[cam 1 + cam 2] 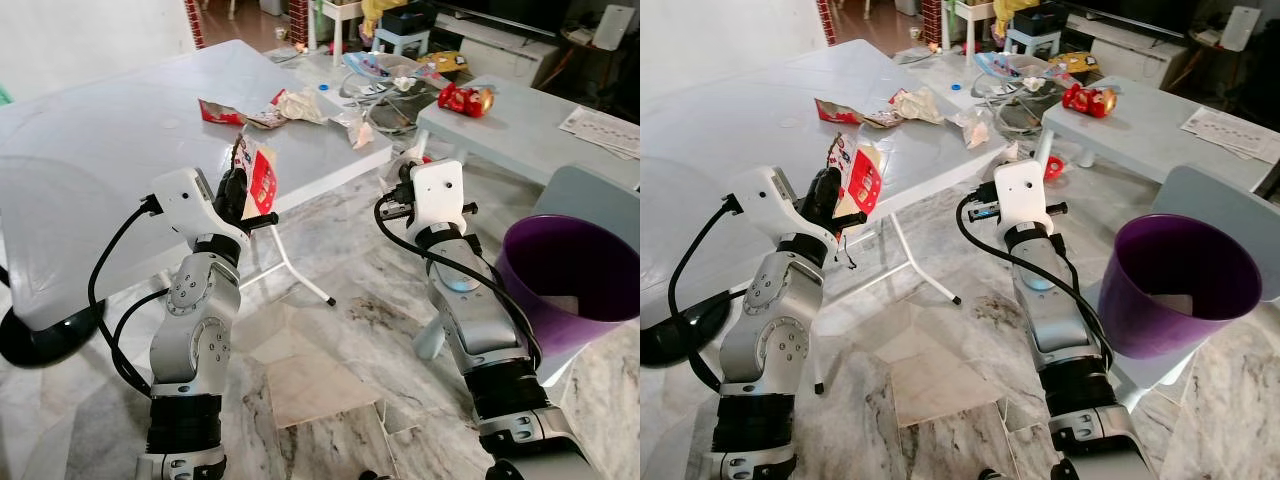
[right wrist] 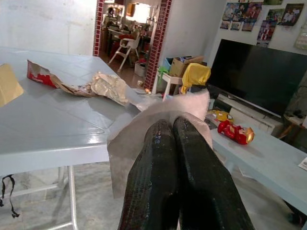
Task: Picking trash to rubbish bin
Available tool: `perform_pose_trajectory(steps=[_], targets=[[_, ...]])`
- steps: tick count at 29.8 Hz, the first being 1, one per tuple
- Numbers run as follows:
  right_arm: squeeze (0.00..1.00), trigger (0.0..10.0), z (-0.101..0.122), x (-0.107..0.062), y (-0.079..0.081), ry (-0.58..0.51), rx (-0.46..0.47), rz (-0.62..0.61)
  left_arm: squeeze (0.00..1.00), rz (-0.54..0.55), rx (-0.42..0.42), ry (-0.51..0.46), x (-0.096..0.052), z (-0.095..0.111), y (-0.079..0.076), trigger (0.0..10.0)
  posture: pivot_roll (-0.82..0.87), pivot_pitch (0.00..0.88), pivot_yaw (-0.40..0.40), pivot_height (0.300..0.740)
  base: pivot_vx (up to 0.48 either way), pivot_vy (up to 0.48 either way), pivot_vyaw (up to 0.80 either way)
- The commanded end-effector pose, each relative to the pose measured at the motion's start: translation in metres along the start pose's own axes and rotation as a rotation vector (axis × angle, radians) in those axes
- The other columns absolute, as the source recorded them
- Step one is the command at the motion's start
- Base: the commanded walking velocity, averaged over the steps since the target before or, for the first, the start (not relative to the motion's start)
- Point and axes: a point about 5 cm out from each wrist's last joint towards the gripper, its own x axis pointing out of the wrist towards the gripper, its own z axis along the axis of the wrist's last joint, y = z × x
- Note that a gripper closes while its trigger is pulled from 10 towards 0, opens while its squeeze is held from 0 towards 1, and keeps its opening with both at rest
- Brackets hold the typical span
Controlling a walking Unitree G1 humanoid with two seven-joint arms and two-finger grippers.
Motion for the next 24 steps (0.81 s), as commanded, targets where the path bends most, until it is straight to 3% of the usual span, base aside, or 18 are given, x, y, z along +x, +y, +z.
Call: perform_pose_trajectory(steps=[1, 12, 24], targets=[[0.0, 0.0, 0.0006, 0.0012, 0.0008, 0.004, -0.004, -0.003, 0.0, -0.009, 0.009, -0.013, 0.0024, 0.0033, -0.0011, 0.0, 0.02, 0.035, 0.028, 0.74, 0.0, 0.0, -0.8], [0.0, 0.0, -0.0008, 0.0014, 0.001, 0.014, -0.006, -0.008, 0.0, -0.015, 0.004, -0.015, 0.0014, 0.0031, -0.0014, 0.0, 0.03, 0.041, 0.025, 0.74, 0.0, 0.0, -0.8], [0.0, 0.0, -0.0007, 0.0013, 0.002, 0.016, -0.01, -0.004, 0.0, -0.028, 0.002, -0.011, 0.0007, 0.002, -0.0028, 0.0, 0.02, 0.044, 0.024, 0.74, 0.331, 0.0, -0.8]])
